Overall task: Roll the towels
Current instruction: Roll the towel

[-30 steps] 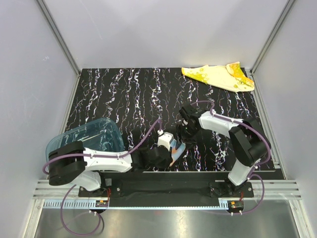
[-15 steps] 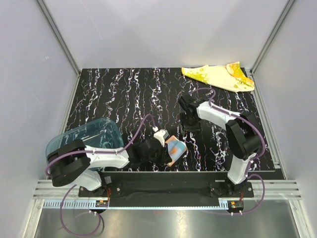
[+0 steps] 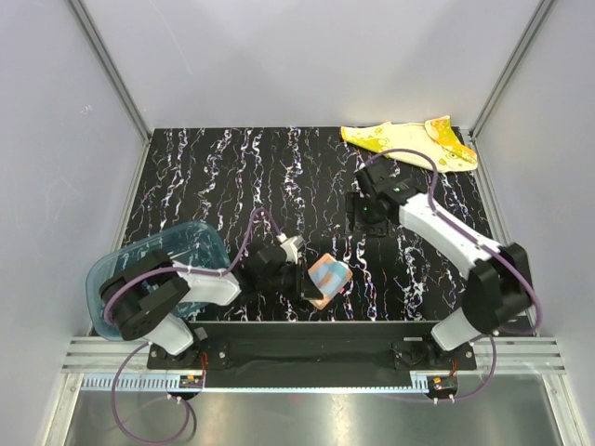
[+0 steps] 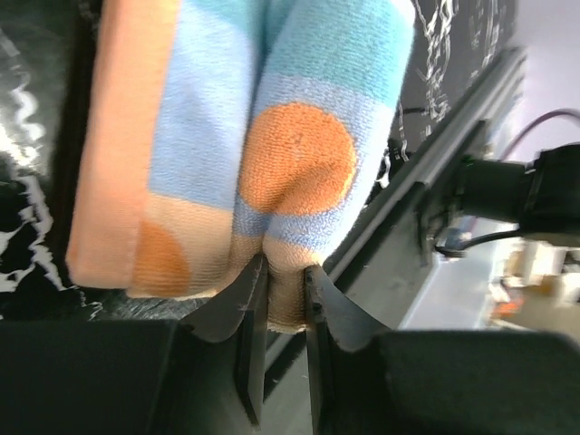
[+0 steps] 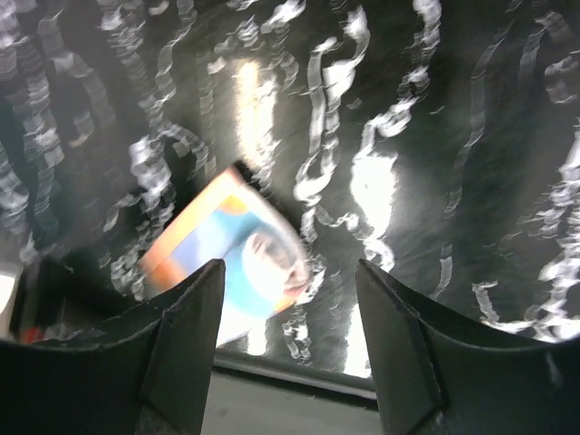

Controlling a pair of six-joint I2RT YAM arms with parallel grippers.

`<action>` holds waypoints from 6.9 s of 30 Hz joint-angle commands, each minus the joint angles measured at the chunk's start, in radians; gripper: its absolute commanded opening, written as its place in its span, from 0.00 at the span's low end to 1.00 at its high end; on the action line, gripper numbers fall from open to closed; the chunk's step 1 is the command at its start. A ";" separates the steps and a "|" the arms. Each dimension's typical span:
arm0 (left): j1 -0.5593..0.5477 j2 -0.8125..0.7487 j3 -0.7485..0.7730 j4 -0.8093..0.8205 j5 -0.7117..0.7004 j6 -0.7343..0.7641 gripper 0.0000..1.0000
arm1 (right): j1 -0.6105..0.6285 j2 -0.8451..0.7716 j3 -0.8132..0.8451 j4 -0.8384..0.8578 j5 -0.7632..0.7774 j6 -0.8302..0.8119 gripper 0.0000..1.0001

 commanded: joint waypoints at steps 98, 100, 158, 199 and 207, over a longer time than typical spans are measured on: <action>-0.430 0.175 0.484 -0.956 -0.999 0.038 0.24 | 0.278 0.295 -0.045 0.128 -0.298 -0.001 0.22; -0.430 0.166 0.458 -0.929 -0.989 0.034 0.15 | 0.278 0.306 -0.048 0.132 -0.301 -0.002 0.25; 0.084 -0.299 -0.162 -0.259 -0.193 -0.112 0.02 | 0.091 0.007 -0.127 0.268 -0.257 0.033 0.58; 0.293 -0.444 0.042 -0.764 -0.185 0.069 0.65 | 0.215 0.298 -0.396 0.818 -0.333 0.245 0.33; 0.293 -0.457 0.143 -0.806 -0.310 0.178 0.71 | 0.235 0.295 -0.411 0.830 -0.371 0.205 0.32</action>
